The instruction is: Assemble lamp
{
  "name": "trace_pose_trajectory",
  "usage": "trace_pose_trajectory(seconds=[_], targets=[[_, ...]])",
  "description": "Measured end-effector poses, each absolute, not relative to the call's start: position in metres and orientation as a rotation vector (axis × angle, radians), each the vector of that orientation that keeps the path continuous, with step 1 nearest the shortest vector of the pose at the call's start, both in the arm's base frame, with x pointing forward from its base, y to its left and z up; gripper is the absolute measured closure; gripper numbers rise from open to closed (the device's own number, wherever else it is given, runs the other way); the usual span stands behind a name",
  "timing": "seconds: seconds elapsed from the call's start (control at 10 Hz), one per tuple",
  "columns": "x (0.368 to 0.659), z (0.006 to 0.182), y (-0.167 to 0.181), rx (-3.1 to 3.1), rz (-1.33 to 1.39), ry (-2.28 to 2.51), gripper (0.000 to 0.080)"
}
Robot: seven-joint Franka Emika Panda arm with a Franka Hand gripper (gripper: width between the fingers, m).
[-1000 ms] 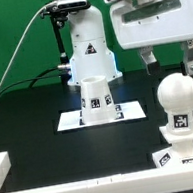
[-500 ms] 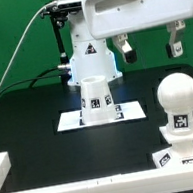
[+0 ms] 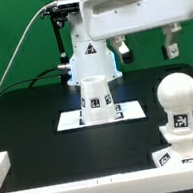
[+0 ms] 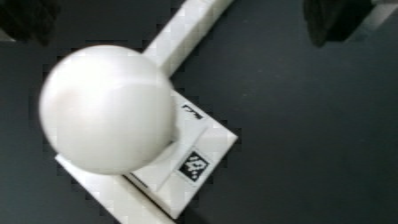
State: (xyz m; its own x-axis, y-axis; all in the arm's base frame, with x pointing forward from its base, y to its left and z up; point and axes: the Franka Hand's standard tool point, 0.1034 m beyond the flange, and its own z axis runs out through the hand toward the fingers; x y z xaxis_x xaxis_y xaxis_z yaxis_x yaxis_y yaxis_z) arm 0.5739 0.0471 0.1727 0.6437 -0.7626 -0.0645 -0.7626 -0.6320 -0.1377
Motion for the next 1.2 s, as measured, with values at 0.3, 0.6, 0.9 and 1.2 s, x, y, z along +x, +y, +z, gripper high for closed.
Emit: trace_pose_trajectory(seconds=[0.3, 0.6, 0.9, 1.2], targets=[[0.535, 0.176, 0.029, -2.667, 0.050, 1.316, 0.0101], [0.535, 0.173, 0.029, -2.671, 0.055, 1.316, 0.0101], [0.495, 0.157, 0.018, -2.549, 0.163, 1.448, 0.0101], [0.460, 0.140, 0.002, -2.521, 0.276, 1.523, 0.0101]])
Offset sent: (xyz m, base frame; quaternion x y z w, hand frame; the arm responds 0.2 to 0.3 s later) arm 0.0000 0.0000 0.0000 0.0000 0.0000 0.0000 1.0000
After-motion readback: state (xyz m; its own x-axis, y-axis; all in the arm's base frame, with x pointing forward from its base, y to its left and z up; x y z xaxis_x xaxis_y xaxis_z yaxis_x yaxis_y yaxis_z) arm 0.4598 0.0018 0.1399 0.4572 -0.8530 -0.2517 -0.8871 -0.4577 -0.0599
